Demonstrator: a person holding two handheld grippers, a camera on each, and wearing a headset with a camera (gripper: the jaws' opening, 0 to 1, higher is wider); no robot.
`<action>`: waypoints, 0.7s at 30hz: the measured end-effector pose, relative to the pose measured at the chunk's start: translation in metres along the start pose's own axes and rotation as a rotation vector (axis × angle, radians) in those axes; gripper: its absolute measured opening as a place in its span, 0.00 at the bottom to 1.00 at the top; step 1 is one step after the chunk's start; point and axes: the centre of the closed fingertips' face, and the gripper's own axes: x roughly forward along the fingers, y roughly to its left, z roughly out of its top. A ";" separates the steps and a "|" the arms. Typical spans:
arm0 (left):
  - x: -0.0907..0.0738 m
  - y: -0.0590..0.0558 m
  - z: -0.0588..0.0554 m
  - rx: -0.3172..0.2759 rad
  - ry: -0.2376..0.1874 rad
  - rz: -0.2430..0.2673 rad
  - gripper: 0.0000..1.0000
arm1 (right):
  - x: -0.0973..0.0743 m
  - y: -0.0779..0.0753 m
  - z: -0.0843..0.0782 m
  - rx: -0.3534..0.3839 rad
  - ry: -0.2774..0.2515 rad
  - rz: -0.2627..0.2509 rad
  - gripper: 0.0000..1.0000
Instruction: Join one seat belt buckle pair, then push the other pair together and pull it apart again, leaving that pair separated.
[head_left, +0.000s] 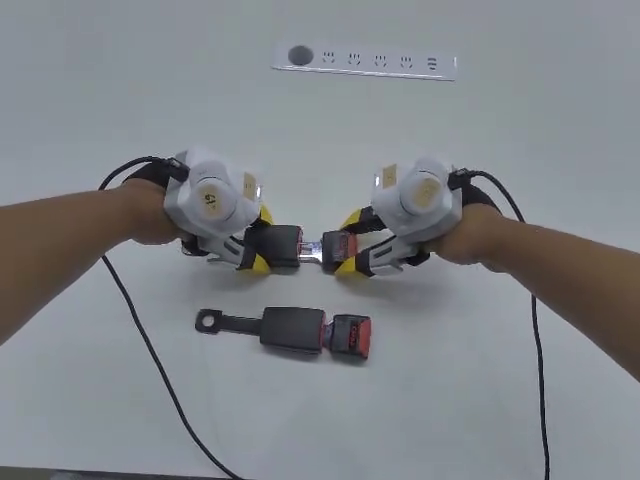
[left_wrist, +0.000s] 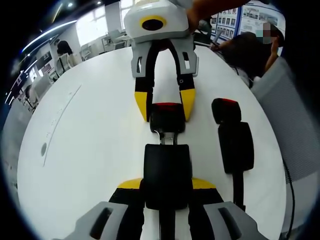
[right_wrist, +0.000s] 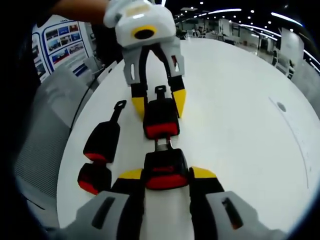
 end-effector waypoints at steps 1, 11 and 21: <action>0.000 0.000 0.000 -0.001 0.000 0.000 0.34 | -0.001 -0.001 -0.001 0.001 0.000 0.000 0.34; 0.000 0.000 0.000 -0.011 0.003 0.006 0.35 | -0.016 0.001 -0.015 0.023 0.002 -0.020 0.34; 0.000 0.000 0.000 -0.019 0.001 0.010 0.35 | -0.037 0.005 -0.033 0.063 -0.013 -0.038 0.35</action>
